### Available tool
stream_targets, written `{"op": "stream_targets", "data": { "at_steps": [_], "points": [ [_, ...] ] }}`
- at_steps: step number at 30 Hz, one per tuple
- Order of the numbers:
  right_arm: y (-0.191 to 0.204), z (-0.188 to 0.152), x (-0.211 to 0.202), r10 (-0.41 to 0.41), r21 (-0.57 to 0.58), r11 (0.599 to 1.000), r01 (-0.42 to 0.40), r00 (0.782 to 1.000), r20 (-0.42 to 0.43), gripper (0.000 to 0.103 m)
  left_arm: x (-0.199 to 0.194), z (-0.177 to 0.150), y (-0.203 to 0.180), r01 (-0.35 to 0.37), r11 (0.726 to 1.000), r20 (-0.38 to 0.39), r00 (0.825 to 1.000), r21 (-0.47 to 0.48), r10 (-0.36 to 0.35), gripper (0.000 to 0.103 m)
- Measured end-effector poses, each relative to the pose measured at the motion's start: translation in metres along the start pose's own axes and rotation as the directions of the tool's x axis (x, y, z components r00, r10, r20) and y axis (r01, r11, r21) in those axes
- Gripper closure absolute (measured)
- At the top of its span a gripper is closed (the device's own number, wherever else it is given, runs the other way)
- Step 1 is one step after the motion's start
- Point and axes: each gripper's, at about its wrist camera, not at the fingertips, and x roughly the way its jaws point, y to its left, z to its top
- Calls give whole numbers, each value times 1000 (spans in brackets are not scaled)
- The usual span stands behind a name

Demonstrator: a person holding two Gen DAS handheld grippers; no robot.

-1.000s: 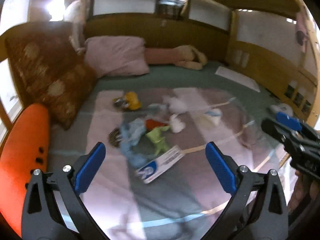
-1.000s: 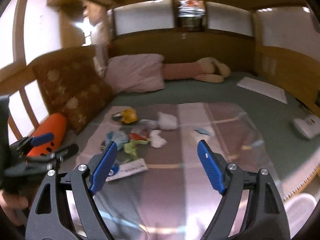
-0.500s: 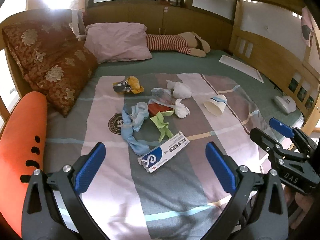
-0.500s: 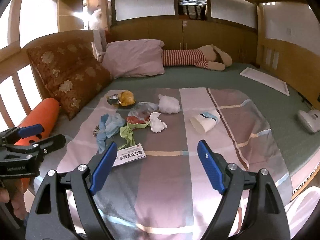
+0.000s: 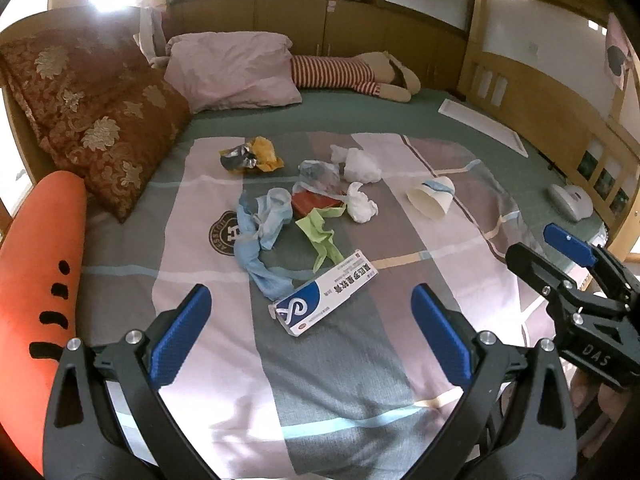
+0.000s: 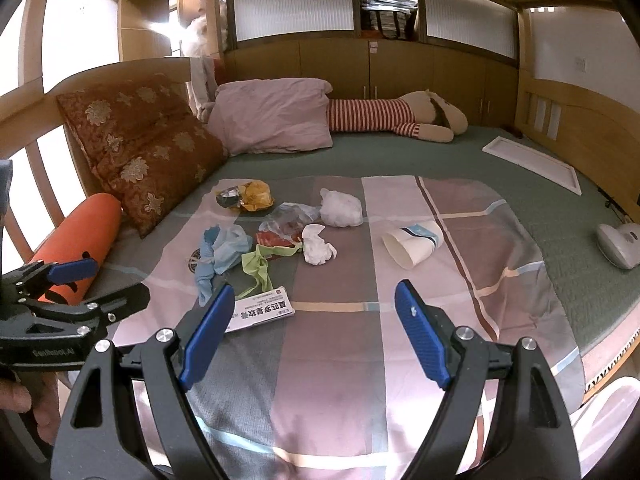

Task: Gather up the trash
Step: 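Move both tools back over the remaining trash on the bed, then grasp the green ribbon with the left tool while the right tool grasps a white tissue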

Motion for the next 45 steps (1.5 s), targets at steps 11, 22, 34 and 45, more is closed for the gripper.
{"op": "stream_targets", "data": {
  "at_steps": [11,22,34,45],
  "points": [
    [-11,36,108,28,-25,999,-32,988,-150,22,109,34,1,25,993,-180,983,-114,-45,18],
    [-38,32,196,28,24,999,-23,966,-256,28,227,49,-2,15,983,-329,941,-181,-75,61],
    [3,22,292,16,-142,987,-72,932,-361,69,71,72,18,36,988,-34,999,-149,-41,83],
    [-15,51,193,47,-71,995,-68,962,-270,82,-16,61,14,30,997,129,991,-66,-22,82]
  ]
}}
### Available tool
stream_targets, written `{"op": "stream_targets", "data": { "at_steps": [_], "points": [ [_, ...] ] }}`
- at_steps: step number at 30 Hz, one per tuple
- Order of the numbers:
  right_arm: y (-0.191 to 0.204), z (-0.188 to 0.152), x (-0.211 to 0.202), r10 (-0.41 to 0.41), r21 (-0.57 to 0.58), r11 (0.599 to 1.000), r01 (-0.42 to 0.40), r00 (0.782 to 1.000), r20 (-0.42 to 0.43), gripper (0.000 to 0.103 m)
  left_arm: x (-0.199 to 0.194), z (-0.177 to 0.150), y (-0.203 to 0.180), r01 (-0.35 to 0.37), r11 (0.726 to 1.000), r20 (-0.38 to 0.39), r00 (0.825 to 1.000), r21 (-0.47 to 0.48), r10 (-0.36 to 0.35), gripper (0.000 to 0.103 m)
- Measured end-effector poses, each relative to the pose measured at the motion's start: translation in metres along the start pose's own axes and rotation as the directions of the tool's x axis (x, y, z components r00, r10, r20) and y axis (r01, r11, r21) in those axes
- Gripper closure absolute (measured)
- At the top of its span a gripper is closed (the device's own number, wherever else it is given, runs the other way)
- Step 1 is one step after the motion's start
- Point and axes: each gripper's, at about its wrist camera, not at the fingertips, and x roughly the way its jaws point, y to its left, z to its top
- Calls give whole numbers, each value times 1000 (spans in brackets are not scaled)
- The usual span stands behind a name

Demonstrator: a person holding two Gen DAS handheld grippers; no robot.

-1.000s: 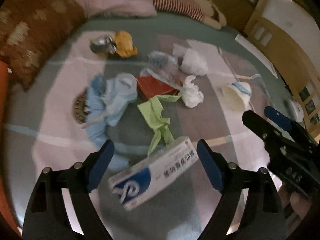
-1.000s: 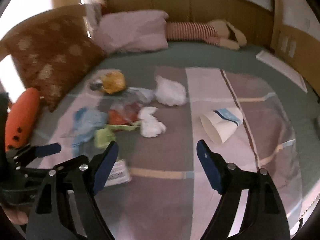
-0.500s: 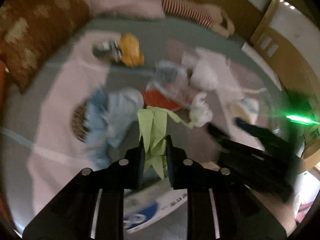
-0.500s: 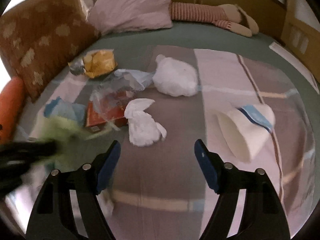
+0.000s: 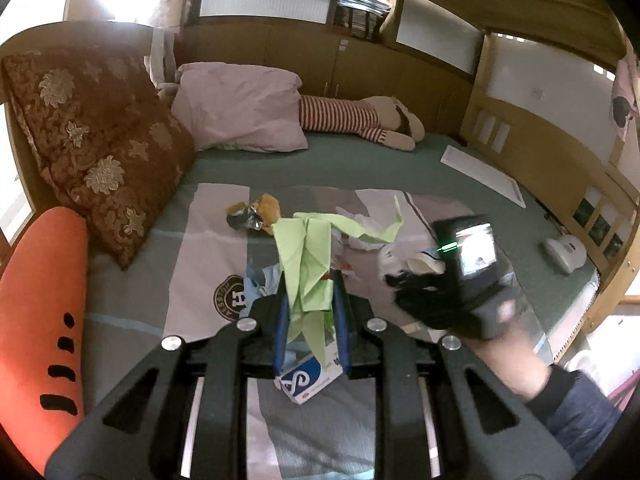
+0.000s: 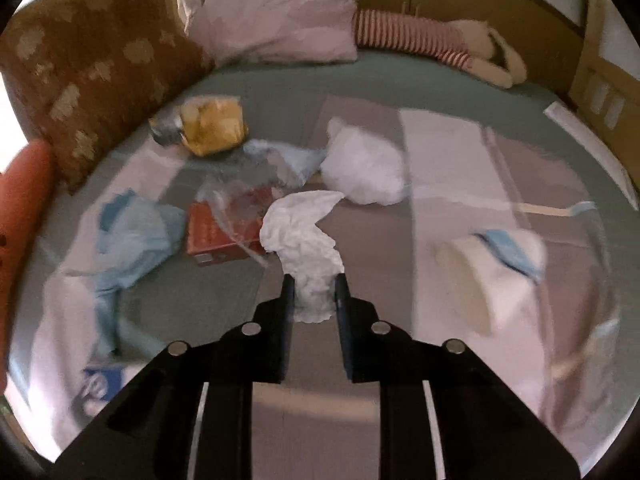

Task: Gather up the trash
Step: 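Grasp the green ribbon with the left tool while the right tool grasps a white tissue, then carry the ribbon and tissue to the white wastebasket and open both tools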

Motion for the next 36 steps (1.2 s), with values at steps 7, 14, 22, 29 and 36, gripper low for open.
{"op": "stream_targets", "data": {
  "at_steps": [7,14,22,29,36],
  "points": [
    [8,-33,-129,134,31,989,-143,972,193,82,-15,-17,-8,16,1000,4,1000,14,-16,82],
    [22,-93,-189,101,30,993,-116,943,317,82,-24,-49,-14,14,1000,-32,999,19,-14,82],
    [21,-104,-185,96,54,992,-118,947,306,82,-25,-63,-23,10,998,-42,999,57,-7,81],
    [24,-107,-184,94,39,993,-111,949,301,82,-17,-64,-21,8,998,-66,998,59,-4,81],
    [26,-107,-184,89,34,994,-104,951,295,82,-16,-65,-19,12,998,-74,997,64,-7,81]
  ]
}}
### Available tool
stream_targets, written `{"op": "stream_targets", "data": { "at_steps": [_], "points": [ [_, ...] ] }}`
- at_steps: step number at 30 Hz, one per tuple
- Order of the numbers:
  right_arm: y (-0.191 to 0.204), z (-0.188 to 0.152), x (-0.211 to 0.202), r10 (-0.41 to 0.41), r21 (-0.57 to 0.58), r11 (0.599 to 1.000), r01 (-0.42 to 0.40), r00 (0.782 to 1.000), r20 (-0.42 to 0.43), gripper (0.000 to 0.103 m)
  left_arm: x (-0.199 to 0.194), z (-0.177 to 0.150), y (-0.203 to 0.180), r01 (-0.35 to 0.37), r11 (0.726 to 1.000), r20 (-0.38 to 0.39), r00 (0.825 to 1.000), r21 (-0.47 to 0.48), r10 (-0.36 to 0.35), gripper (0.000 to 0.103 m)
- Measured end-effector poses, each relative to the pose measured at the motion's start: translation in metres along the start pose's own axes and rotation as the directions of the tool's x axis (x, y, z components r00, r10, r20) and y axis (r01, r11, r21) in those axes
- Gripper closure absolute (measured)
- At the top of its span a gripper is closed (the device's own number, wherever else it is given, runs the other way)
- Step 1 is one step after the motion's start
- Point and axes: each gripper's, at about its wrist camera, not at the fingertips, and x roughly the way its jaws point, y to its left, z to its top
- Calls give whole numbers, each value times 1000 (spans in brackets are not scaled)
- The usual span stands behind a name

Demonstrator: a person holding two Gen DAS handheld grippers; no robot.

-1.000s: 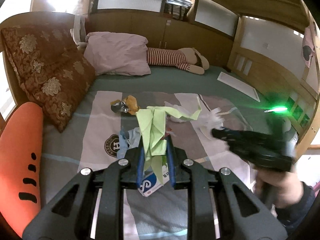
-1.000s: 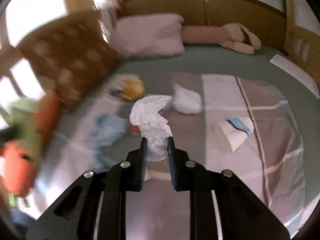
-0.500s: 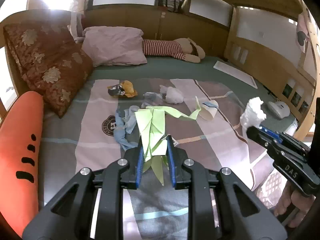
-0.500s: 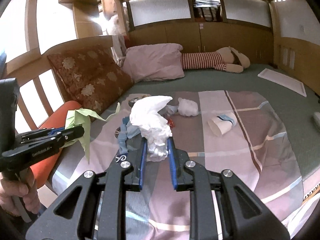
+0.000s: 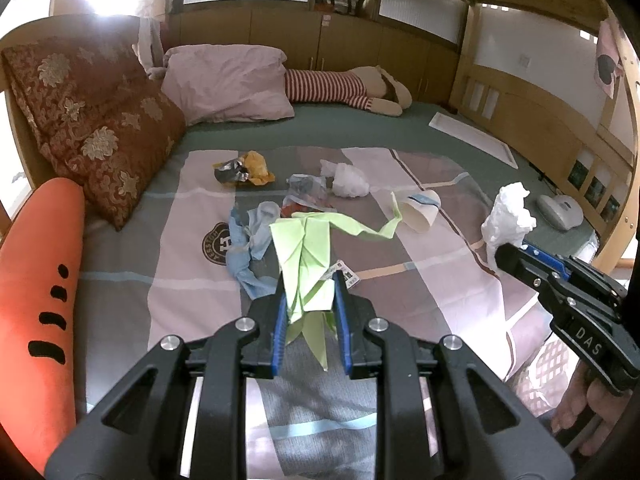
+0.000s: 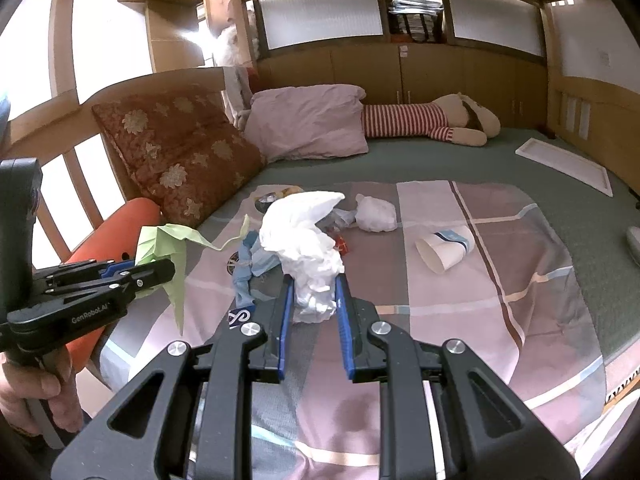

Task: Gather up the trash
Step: 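Carry the ribbon and tissue to the white wastebasket and open both tools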

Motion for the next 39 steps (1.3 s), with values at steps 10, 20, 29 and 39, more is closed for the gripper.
{"op": "stream_targets", "data": {
  "at_steps": [10,20,29,39],
  "points": [
    [1,-1,2,-2,-1,1000,2,1000,-6,82,3,-2,-1,-5,1000,-10,1000,6,5,81],
    [-43,6,-60,-125,62,991,119,987,105,82,16,-6,-4,7,1000,-39,999,-7,-7,81],
    [-178,-111,-174,-503,249,829,501,862,-62,81,15,-11,-47,135,986,-64,990,102,-129,81],
    [-235,-165,-233,-561,476,698,535,822,-100,41,5,-17,-253,495,808,-272,865,319,-422,81]
  ]
}}
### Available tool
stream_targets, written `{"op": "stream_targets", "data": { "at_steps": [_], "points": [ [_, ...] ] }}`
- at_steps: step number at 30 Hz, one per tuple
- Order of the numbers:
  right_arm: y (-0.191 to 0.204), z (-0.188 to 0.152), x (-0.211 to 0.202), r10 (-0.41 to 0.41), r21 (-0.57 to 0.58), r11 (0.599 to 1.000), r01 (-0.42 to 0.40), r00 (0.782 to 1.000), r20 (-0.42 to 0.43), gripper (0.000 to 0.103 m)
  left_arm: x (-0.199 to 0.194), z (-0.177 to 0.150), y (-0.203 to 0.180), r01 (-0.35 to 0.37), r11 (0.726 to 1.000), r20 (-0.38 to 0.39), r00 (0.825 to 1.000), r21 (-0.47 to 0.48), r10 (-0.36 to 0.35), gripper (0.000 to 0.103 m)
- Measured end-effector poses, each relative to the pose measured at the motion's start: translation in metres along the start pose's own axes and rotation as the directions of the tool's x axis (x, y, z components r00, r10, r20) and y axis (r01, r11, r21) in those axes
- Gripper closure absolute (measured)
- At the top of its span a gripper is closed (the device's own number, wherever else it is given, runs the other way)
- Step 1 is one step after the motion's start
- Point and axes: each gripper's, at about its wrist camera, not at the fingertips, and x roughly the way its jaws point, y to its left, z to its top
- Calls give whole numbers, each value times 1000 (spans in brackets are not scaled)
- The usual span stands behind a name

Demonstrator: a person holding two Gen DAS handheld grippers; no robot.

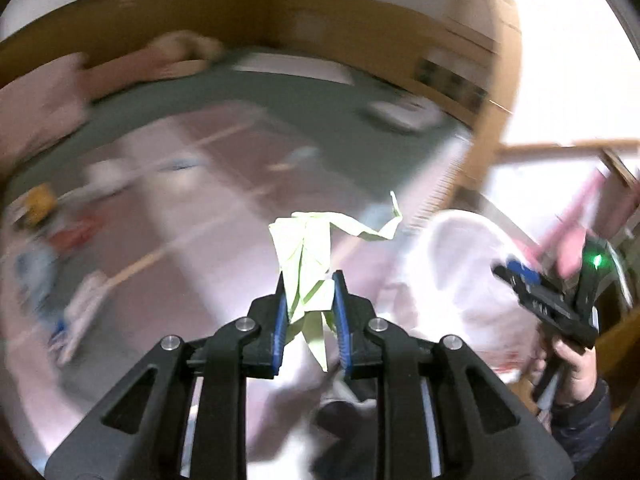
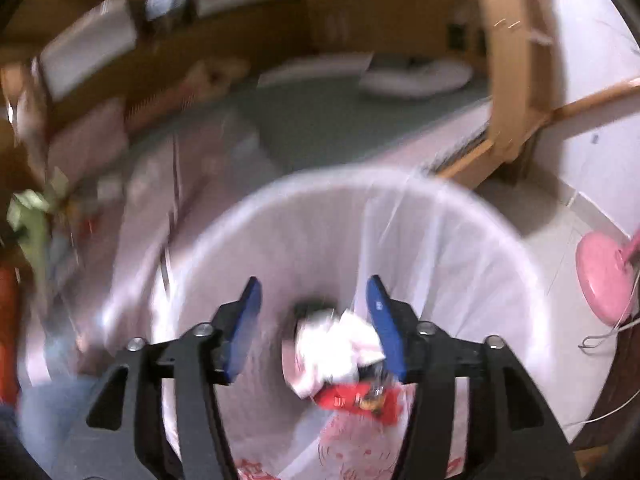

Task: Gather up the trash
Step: 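Carry the ribbon and tissue to the white wastebasket and open both tools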

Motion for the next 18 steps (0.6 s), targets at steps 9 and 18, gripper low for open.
{"op": "stream_targets", "data": {
  "at_steps": [9,18],
  "points": [
    [2,56,-97,31,43,998,-49,941,336,29,53,34,-124,107,969,-53,994,221,-98,8],
    [119,41,-35,237,-212,955,-206,962,132,25,-22,13,15,-116,993,75,991,18,115,4]
  ]
}}
